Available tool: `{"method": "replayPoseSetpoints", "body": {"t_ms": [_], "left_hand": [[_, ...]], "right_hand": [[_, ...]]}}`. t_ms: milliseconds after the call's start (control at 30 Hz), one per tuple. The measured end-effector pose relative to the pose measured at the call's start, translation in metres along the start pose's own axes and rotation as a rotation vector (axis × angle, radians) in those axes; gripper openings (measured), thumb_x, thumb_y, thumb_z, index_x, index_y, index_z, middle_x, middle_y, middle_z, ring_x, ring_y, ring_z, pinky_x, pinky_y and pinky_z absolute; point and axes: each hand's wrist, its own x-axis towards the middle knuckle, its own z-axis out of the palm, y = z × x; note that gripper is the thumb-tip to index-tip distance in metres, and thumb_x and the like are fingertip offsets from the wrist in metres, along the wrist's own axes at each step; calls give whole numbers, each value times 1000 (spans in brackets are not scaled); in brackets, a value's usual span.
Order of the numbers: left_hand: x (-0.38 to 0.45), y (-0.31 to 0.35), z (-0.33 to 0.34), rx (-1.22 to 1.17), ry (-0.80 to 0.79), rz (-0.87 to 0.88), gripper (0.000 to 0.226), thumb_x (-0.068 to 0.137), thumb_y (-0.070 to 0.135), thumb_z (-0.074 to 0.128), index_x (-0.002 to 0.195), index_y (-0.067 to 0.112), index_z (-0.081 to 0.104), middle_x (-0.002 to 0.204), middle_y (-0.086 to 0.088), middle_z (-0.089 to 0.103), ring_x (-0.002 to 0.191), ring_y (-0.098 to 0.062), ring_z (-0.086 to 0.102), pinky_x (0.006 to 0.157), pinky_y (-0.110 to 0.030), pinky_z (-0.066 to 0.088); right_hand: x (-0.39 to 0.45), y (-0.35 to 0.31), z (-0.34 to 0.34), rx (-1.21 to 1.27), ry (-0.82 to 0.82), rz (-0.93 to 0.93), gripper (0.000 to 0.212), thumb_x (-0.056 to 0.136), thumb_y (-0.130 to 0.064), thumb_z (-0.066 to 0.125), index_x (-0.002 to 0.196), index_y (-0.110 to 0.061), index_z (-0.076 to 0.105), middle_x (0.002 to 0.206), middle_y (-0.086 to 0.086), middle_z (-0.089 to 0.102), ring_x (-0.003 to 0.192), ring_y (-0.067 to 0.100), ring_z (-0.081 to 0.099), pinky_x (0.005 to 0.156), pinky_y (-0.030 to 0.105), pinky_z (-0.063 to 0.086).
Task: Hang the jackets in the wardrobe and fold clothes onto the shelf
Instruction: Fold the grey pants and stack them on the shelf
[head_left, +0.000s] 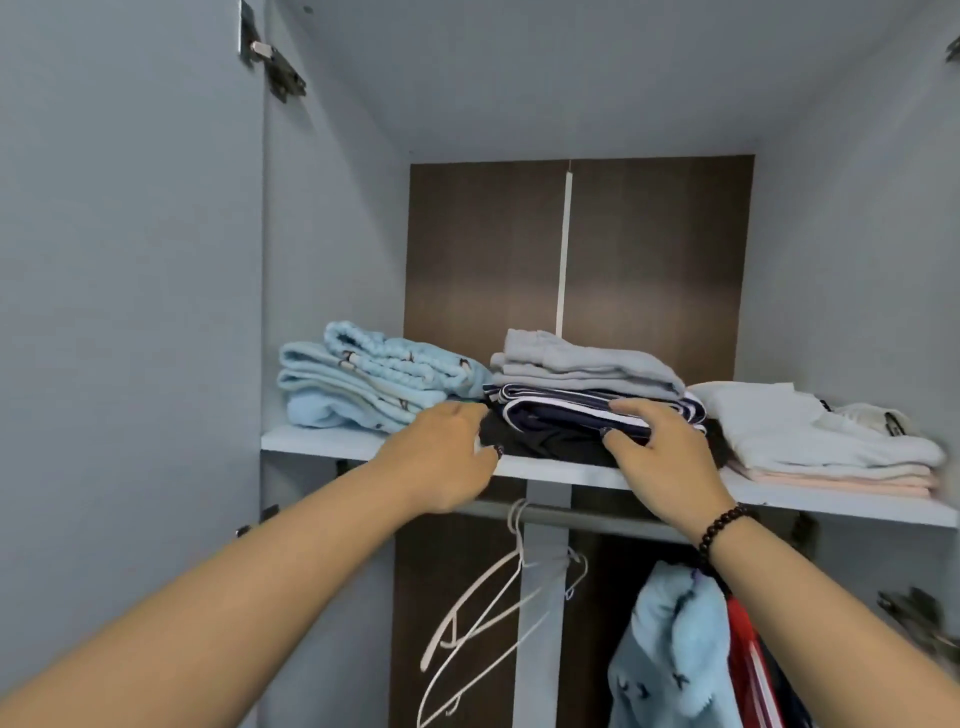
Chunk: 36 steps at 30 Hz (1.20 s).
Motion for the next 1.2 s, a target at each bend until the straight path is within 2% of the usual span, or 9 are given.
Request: {"method": "replayPoseSetpoints", "body": {"t_ms": [67,200,467,600,733,800,900,1033,1200], "left_hand": [[-29,-10,-10,54,-10,-39,59,95,43,45,147,20,31,152,-5,34,139,-24,32,111,-40,33],[-86,-33,-34,84,18,-99,58,96,38,45,149,21,30,154,-3,32,139,-23,32,110,-39,34],[-207,-83,-125,262,26,-292,49,96,31,45,144,30,37,146,1,41,128,-23,46,98,-34,39],[-258,-98,-176,272,85,-450,42,96,28,46,139,29,45,137,4,52,123,-19,51,101,-37,43],[-295,-107,-204,251,263,-563,34,91,19,44,121,30,56,102,15,64,94,-14,58,73,-30,48],[-304,-111,-203,242,336,-580,22,91,28,49,112,30,53,89,20,60,84,-12,59,71,-33,51],[-315,-122,-198,169,426,-609,21,93,32,50,112,27,41,85,14,63,77,-9,61,71,-38,54],[-313,-135,-186,-56,398,-653,30,100,26,39,128,13,38,104,-2,63,88,-23,64,81,-48,55],[-309,-138,-167,-172,476,-604,20,102,30,35,105,16,48,87,-11,65,81,-34,63,77,-54,53]], "right_hand": [[-22,-19,5,-14,-57,-24,39,90,-24,58,128,-21,56,134,-3,52,76,3,54,82,21,34],[-54,-63,18,7,-144,-98,37,90,-22,57,127,-21,56,134,-4,51,108,13,52,93,20,33],[-83,-170,63,-152,-353,-541,44,91,-25,55,133,-15,48,140,2,45,130,18,39,107,32,33],[-91,-232,81,-88,-321,-749,45,89,-19,53,132,-11,49,139,5,46,130,21,41,107,35,34],[-101,-292,95,-16,-252,-958,51,88,-13,52,138,-8,43,145,9,39,134,23,36,109,35,32],[-106,-315,98,5,-182,-1077,56,84,-8,53,139,-5,43,147,14,38,136,27,37,109,35,30],[-113,-351,102,25,-54,-1302,60,76,1,51,136,-1,47,145,23,40,134,37,40,108,44,35],[-111,-385,113,-254,46,-1505,69,78,-2,44,146,-12,35,156,20,18,145,39,14,114,55,20],[-95,-386,124,-436,65,-1559,61,78,-5,44,138,-13,44,156,16,24,146,37,12,113,60,15]]}}
